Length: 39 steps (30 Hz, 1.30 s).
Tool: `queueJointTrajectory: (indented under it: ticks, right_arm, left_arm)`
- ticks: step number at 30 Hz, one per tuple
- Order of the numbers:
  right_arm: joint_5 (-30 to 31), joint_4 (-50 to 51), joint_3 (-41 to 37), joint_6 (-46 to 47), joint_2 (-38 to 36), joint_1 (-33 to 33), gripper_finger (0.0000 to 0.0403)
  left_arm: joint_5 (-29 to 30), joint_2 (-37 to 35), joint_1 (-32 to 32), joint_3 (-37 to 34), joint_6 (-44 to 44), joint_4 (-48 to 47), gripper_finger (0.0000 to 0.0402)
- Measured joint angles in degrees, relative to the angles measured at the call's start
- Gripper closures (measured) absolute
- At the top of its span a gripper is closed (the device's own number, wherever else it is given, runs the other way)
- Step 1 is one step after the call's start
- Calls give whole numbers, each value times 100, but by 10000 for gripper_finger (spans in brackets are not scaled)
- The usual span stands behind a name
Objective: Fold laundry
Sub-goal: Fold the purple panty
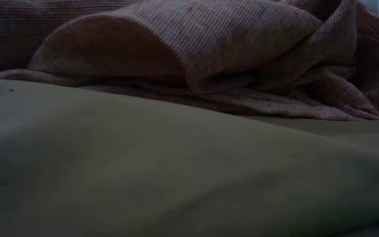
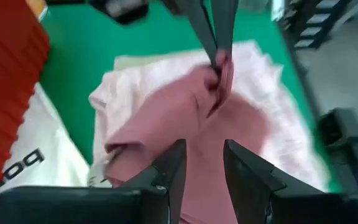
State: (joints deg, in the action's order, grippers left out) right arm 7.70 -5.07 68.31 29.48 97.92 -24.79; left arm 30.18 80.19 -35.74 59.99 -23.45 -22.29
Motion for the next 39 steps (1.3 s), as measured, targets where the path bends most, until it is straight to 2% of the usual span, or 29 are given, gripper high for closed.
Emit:
queueJointTrajectory:
  ticks: [6,12,20,30,34,39]
  right_arm:
    - [7,-430,5,21,302,-262,401]
    - [40,-610,3,21,480,-475,400]
    - [18,-700,3,82,746,-482,400]
    - [24,-610,0,89,827,-482,400]
    - [22,-583,0,89,827,-482,400]
    - [-60,-517,0,85,825,-482,395]
  left_arm:
    - [-329,-494,-268,1,-36,47,300]
    - [-376,-563,-456,6,-39,269,300]
    - [-370,-238,-291,8,-48,353,300]
    - [-456,598,-231,8,-257,315,300]
    - [-727,915,-252,6,-559,-21,300]
    - [-772,1154,-252,4,-867,-423,300]
